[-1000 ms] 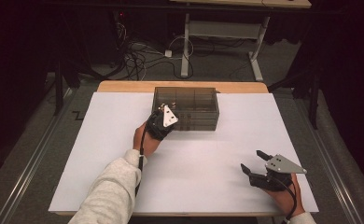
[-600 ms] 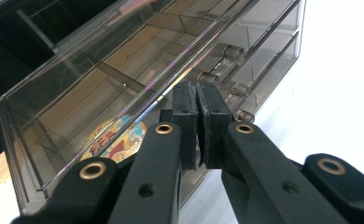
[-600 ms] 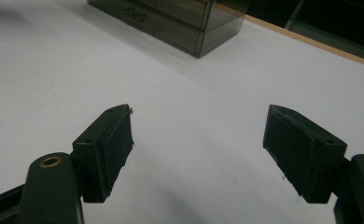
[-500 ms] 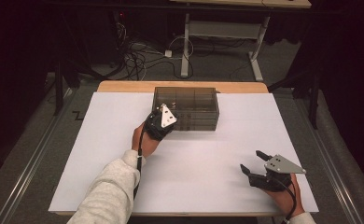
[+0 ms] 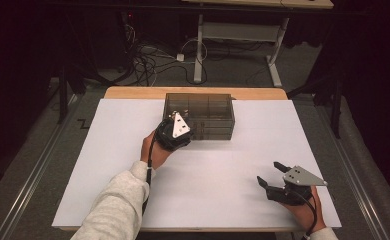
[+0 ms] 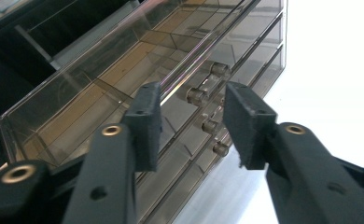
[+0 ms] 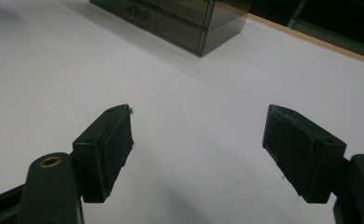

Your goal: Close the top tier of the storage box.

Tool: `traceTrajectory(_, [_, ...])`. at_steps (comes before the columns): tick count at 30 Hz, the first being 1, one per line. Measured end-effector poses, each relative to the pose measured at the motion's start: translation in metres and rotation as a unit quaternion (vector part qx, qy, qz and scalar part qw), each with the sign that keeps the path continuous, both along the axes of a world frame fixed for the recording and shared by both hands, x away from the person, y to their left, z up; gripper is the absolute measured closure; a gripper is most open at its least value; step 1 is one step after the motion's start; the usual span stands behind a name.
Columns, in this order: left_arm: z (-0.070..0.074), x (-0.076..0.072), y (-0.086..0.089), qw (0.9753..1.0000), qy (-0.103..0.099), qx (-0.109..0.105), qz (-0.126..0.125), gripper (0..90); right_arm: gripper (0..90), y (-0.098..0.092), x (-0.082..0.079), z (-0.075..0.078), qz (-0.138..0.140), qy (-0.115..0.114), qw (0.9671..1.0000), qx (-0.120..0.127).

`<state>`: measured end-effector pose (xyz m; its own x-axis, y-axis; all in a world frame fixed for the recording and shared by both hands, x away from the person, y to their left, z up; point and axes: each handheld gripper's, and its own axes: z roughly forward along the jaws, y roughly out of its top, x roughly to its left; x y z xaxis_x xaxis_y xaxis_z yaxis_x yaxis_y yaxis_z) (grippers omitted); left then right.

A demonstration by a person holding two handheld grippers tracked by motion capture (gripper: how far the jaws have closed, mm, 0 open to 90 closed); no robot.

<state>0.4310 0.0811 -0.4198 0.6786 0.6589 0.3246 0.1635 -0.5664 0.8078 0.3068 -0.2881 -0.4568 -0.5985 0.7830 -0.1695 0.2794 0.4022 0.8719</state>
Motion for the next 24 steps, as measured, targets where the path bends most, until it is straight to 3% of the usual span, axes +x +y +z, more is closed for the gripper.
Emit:
traceTrajectory(1, [0.000,0.000,0.000,1.0000,0.000,-0.004,0.000,44.4,24.2,0.000,0.000,0.000,0.000,0.000,1.0000,0.000])
traceTrajectory(3, [0.001,-0.001,0.000,1.0000,-0.002,-0.008,0.004,43.8,24.2,0.000,0.000,0.000,0.000,0.000,1.0000,0.000])
traceTrajectory(6, [0.002,-0.002,0.000,0.9999,-0.002,-0.014,0.005,35.7,24.2,0.000,0.000,0.000,0.000,0.000,1.0000,0.000])
traceTrajectory(12, [0.005,-0.006,0.003,0.9990,0.002,-0.045,-0.008,22.2,24.0,-0.001,0.000,0.000,-0.001,-0.001,1.0000,0.000])
traceTrajectory(14, [0.006,-0.007,0.004,0.9988,0.007,-0.044,-0.017,15.7,24.0,-0.001,0.000,0.000,-0.003,0.000,1.0000,0.002])
traceTrajectory(22, [0.007,-0.012,0.003,0.9993,-0.009,-0.033,-0.017,14.7,23.9,0.001,0.000,0.000,-0.001,0.002,1.0000,-0.001])
traceTrajectory(24, [0.007,-0.013,0.004,0.9990,-0.007,-0.040,-0.019,14.7,23.9,0.001,0.000,-0.001,0.001,0.001,1.0000,-0.001])
